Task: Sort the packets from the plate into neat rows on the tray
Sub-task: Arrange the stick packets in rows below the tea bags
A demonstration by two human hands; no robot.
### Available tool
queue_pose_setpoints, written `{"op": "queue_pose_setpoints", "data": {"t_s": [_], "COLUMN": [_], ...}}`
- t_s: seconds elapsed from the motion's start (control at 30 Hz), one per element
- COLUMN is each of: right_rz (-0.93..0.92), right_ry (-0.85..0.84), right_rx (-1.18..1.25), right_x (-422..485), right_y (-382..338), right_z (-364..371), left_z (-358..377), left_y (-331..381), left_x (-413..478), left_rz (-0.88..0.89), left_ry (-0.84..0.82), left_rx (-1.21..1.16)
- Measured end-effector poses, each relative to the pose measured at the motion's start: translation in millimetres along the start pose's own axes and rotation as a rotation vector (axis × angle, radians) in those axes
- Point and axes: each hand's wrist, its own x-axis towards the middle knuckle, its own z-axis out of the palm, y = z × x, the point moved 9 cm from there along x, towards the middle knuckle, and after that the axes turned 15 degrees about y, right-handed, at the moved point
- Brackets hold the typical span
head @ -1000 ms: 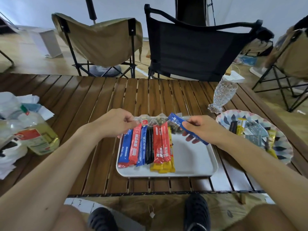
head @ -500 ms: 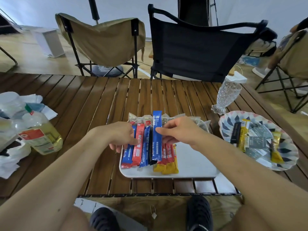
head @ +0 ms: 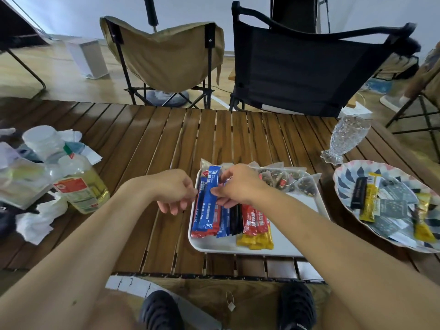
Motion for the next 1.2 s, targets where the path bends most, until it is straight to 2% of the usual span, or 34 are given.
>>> {"op": "queue_pose_setpoints", "data": {"t_s": [0.33,0.47,0.57,0.87,1.07,1.2], "right_rz": [-0.164,-0.243,-0.282,-0.266,-0.267,-0.2], "right_ry": [0.133,0.163,0.167,0.205,0.25,0.282], "right_rx": [-0.316,-0.355,-0.295,-0.292,-0.387,-0.391], "right_x": [18,10,2,-3,-4,-3], "right_y": [-2,-8,-16,1,22,47], "right_z": [19,8,-5,-48,-83,-109], "left_z": [11,19,17,12,-5,-7], "left_y": [2,6,8,14,26,43], "left_x": [-3,-1,1,0,1,2], "left_rz": [0.02,0.034,0.039,0.07,0.105,0.163], "left_ry": [-0.047,-0.053,-0.034,0.025,0.175,0.22], "left_rx": [0.011,0.067,0.081,0.113,0.134,0.111]}}
